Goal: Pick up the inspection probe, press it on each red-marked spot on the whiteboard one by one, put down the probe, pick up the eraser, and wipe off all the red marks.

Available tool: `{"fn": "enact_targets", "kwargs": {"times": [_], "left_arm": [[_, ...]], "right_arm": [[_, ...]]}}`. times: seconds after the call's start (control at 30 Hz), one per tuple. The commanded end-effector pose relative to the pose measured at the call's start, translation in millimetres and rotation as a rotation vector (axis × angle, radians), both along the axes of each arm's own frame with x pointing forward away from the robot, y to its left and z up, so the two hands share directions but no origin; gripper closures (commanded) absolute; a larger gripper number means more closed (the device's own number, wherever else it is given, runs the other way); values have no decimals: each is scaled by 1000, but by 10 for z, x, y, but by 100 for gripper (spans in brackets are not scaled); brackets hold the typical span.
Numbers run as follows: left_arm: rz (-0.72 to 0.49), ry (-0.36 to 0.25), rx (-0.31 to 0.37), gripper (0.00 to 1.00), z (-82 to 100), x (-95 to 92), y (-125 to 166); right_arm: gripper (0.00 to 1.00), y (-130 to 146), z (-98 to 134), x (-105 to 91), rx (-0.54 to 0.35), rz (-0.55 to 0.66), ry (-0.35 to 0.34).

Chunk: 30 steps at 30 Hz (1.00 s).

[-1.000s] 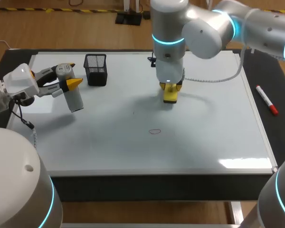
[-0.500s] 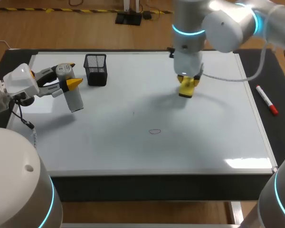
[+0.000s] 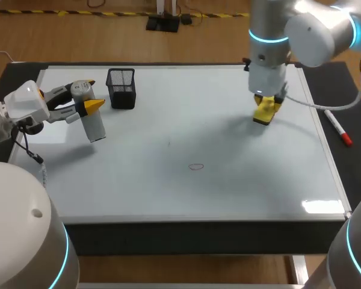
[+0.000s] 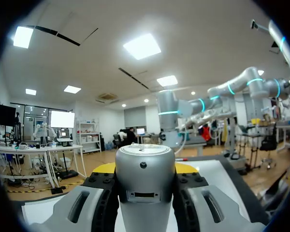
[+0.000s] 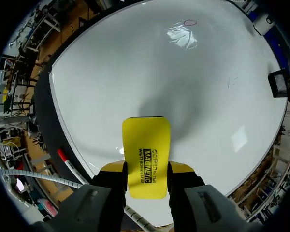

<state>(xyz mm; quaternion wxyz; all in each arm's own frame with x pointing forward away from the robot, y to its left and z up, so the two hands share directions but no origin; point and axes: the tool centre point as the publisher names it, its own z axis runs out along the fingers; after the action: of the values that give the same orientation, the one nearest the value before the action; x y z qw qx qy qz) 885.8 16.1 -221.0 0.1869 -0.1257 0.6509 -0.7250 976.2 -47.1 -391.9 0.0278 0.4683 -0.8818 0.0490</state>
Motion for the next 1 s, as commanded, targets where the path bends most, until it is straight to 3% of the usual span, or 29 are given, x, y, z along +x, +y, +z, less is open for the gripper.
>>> {"fn": "enact_targets", "kwargs": {"times": [0.03, 1.0], "left_arm": [[1, -1, 0, 100, 11, -10, 1], [-16, -1, 17, 100, 10, -49, -24]], "right_arm": [[100, -106, -7, -9, 4, -11, -1], [100, -151, 4, -6, 12, -31, -12]]}}
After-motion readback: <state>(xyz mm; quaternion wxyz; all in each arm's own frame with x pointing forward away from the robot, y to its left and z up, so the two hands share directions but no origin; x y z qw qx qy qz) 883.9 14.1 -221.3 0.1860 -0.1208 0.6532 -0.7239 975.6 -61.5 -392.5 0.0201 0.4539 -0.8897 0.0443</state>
